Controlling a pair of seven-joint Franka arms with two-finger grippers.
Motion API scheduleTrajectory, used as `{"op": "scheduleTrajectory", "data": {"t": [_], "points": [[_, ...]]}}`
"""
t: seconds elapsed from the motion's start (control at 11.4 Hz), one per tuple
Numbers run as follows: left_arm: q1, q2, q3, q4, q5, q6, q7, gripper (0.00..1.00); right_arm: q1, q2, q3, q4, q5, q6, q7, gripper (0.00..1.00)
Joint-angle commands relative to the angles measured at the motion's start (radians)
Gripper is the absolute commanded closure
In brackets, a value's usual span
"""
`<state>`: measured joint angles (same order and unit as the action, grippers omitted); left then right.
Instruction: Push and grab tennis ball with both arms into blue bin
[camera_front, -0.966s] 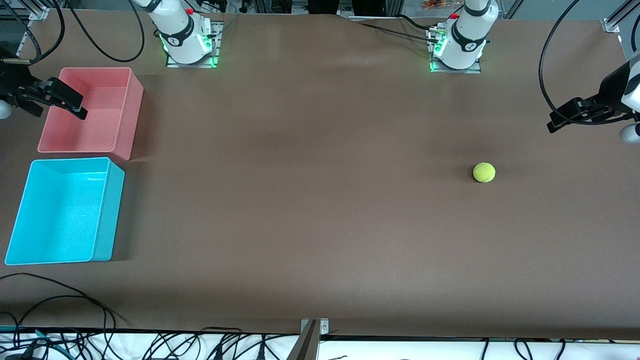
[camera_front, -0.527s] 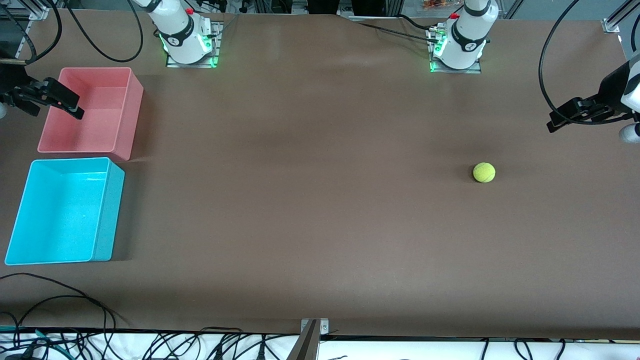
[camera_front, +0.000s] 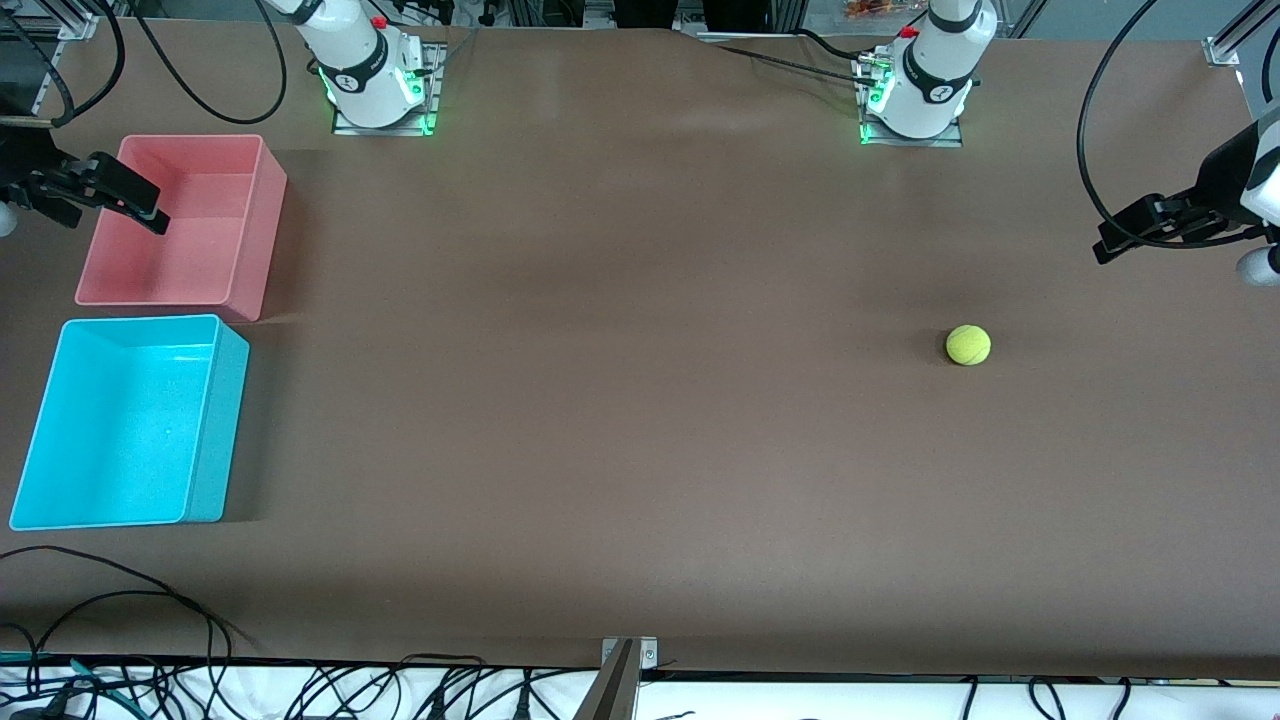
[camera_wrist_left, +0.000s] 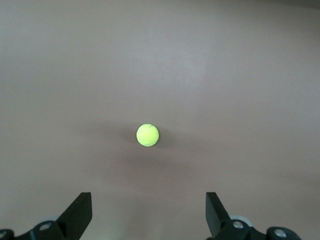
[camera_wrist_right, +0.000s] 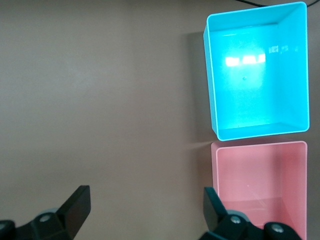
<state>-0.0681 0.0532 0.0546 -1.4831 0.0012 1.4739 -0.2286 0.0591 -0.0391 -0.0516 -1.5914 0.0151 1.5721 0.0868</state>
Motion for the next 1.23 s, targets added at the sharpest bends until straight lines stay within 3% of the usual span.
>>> {"op": "scheduleTrajectory", "data": {"t": [0.0,0.35,1.14], "points": [[-0.007,0.01,0.001,0.023,0.029,-0.02,-0.006,0.0,-0.008,-0.007,-0.037,0.016,-0.001,-0.032,-0.01,0.0],[-0.007,0.01,0.001,0.023,0.029,-0.02,-0.006,0.0,-0.008,-0.007,-0.065,0.014,0.009,-0.035,-0.012,0.0],[-0.006,0.01,0.002,0.023,0.029,-0.02,-0.006,0.0,-0.004,-0.01,-0.054,0.045,0.011,-0.086,-0.009,0.0]]}}
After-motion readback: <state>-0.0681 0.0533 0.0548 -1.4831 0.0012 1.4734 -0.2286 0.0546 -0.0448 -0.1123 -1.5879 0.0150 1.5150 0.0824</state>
